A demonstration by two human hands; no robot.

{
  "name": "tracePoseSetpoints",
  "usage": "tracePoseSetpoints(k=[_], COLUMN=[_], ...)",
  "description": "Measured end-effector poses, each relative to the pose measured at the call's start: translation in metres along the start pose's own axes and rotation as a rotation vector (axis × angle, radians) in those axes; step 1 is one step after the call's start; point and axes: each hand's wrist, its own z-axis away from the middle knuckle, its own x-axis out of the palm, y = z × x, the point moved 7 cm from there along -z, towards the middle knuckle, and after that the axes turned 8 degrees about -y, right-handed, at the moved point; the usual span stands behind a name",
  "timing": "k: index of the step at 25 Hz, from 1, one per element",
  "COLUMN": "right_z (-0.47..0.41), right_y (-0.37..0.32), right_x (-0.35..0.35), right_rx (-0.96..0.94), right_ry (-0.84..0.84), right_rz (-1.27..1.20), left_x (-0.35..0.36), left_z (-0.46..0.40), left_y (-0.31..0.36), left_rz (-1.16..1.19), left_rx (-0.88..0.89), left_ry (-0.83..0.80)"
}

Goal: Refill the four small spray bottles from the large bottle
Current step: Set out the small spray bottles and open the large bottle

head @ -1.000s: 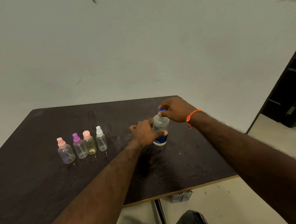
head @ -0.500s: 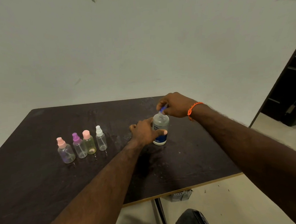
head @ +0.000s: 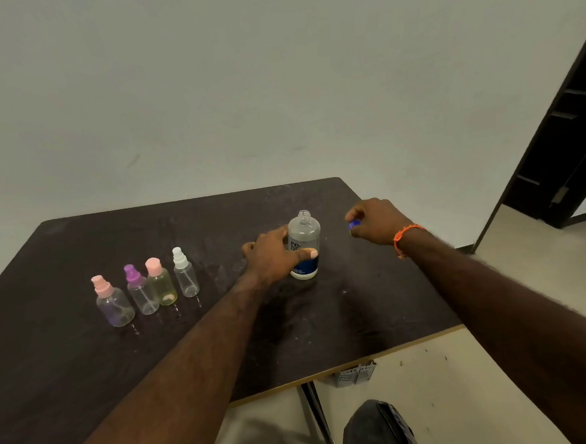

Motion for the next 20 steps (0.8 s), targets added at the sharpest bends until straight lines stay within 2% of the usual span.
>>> tracePoseSetpoints(k=[2, 5, 13, 15, 17, 20], right_z=[0.002, 0.008, 0.017, 0.019, 0.018, 0.015], right_y=[0.025, 0.047, 0.060, 0.046, 0.023, -0.012], right_x=[0.022, 0.045, 0.056, 0.049, 0.052, 0.071], right_rx=[0.082, 0.159, 0.193, 0.144, 0.028, -0.138], right_ry=[-0.067, -0.115, -0.158, -0.083, -0.064, -0.154], right_rz=[0.107, 0.131, 0.200, 0.250, 0.108, -0.139], left_x=[0.001, 0.004, 0.003, 0.006, 0.009, 0.014], left_z=[-0.002, -0.004, -0.002, -0.002, -0.006, -0.010], left_y=[-0.002, -0.004, -0.001, -0.002, -0.005, -0.004], left_rz=[0.001, 0.009, 0.009, 0.077, 0.169, 0.236], left_rx=[0.002, 0.000, 0.007, 0.012, 0.021, 0.026], left_ry=[-0.004, -0.014, -0.031, -0.069, -0.090, -0.069])
